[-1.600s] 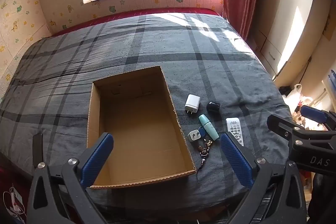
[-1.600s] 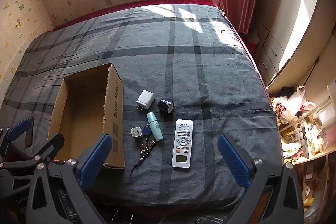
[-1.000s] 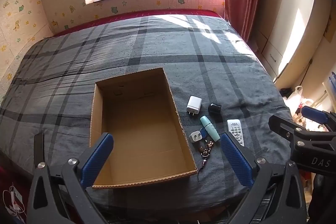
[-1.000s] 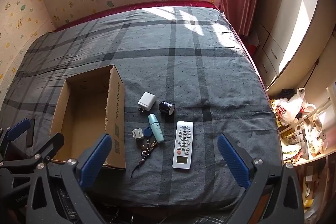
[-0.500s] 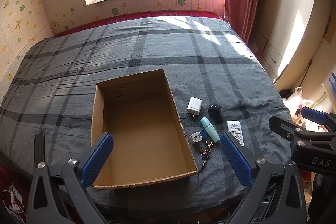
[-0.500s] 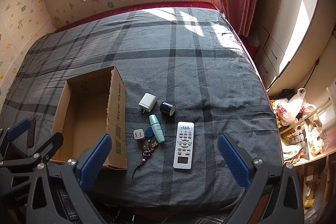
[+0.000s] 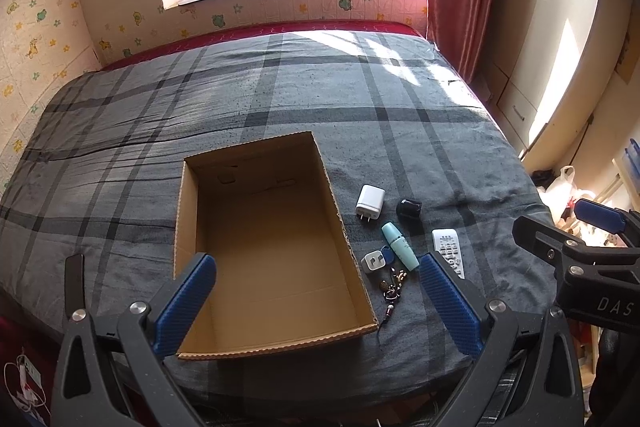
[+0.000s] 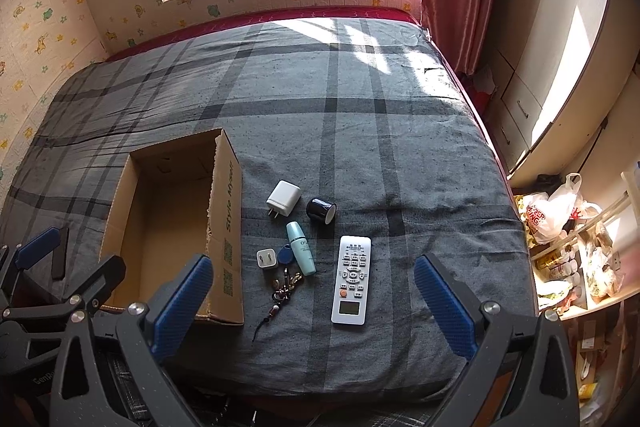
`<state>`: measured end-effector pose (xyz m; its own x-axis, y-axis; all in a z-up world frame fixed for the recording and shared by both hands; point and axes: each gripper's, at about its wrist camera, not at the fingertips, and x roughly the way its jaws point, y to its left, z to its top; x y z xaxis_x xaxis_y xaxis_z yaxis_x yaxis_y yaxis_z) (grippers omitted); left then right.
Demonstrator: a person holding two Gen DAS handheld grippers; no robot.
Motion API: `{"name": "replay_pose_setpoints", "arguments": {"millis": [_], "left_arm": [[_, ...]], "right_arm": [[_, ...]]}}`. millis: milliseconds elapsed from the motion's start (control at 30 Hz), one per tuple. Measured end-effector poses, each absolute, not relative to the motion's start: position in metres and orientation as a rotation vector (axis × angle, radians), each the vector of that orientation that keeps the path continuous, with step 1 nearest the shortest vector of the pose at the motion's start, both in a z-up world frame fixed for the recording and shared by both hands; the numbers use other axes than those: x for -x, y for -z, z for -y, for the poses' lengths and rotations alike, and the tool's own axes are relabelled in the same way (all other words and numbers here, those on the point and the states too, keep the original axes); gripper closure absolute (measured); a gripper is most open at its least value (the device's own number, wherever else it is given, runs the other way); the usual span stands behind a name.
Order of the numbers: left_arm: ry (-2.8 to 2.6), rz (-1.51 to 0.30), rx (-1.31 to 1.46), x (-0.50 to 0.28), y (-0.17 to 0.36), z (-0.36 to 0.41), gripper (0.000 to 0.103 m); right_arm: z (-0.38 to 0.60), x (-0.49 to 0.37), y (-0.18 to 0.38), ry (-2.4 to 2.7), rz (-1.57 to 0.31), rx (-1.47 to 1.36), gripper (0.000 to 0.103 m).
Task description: Organize rigid objects
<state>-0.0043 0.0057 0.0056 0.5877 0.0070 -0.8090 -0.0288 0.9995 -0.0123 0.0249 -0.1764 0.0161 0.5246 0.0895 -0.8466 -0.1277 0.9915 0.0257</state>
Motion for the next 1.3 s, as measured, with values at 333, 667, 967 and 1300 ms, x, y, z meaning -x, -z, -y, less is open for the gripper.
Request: {"name": "replay_pose_setpoints", "arguments": {"millis": [333, 667, 967, 1300], "left_arm": [[-0.019, -0.938, 0.025, 0.004, -0.007, -0.008, 0.0], [-0.013, -0.937, 0.025, 0.003, -0.009, -0.009, 0.0], [-0.02, -0.944, 0.031, -0.003, -0.007, -0.014, 0.0], [-0.052, -0.933, 0.055, -0.011, -0.003, -0.041, 0.0]], "right_arm": [[0.176, -0.024, -0.019, -0.129, -1.0, 0.047, 0.0], [0.175, -0.026, -0.02, -0.128, -0.999, 0.047, 0.0], [0.177, -0.032, -0.02, -0.116, -1.001, 0.046, 0.0], [0.175, -0.043, -0.017, -0.101, -1.004, 0.04, 0.0]]}}
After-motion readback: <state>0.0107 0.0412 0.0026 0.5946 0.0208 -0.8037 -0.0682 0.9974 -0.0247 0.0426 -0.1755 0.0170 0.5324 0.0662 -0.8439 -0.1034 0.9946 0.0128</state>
